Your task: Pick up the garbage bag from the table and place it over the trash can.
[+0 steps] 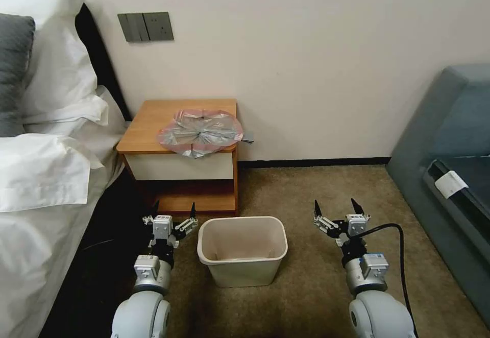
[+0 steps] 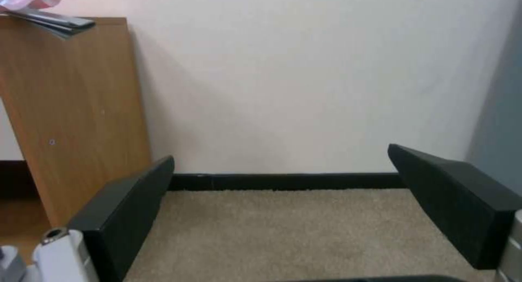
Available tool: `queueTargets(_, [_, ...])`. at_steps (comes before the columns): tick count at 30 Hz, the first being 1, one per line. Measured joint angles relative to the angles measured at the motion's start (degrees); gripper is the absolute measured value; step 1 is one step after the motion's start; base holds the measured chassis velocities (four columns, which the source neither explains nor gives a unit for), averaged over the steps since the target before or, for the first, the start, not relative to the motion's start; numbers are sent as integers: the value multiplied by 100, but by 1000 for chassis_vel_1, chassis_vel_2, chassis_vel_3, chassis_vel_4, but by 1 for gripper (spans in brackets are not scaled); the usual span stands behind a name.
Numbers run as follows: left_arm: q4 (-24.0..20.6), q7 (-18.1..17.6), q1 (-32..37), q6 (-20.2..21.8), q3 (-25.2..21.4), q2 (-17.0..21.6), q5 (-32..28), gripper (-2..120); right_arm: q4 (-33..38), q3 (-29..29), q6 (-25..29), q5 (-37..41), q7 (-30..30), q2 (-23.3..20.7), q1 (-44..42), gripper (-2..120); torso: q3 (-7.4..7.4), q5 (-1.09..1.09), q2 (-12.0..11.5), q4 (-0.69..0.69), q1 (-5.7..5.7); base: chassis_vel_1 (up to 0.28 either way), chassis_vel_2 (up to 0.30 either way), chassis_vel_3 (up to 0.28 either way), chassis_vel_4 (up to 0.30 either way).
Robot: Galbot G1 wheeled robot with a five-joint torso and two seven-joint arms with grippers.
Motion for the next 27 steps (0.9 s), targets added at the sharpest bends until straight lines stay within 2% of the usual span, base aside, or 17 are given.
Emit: queueTargets(27, [0,0,-4,-6,-9,11,-27,100,12,-2,18,4,11,-26,-1,100,0,1,0,0,0,0,0,0,0])
